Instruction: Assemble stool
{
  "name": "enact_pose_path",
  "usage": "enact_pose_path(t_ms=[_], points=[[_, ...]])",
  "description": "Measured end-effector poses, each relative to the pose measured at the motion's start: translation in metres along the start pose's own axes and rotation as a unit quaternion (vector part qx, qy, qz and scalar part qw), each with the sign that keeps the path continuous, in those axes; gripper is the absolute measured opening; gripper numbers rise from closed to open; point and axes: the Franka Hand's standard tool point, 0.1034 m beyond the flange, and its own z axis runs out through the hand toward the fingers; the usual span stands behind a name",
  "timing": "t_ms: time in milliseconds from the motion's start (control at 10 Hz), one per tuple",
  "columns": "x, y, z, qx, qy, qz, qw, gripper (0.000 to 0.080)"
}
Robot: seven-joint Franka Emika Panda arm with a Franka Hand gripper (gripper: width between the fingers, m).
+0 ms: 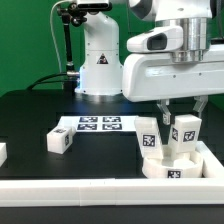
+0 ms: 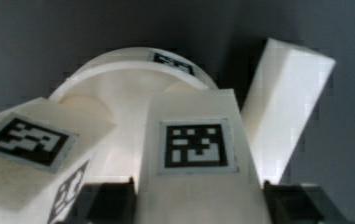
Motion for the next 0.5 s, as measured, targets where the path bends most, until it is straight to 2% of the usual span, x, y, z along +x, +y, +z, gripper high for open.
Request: enact_pose_path(t_ms=[500], points=[[-0.0002, -0.0104, 0.0003, 0.011, -0.002, 0.193, 0.981, 0.0342]])
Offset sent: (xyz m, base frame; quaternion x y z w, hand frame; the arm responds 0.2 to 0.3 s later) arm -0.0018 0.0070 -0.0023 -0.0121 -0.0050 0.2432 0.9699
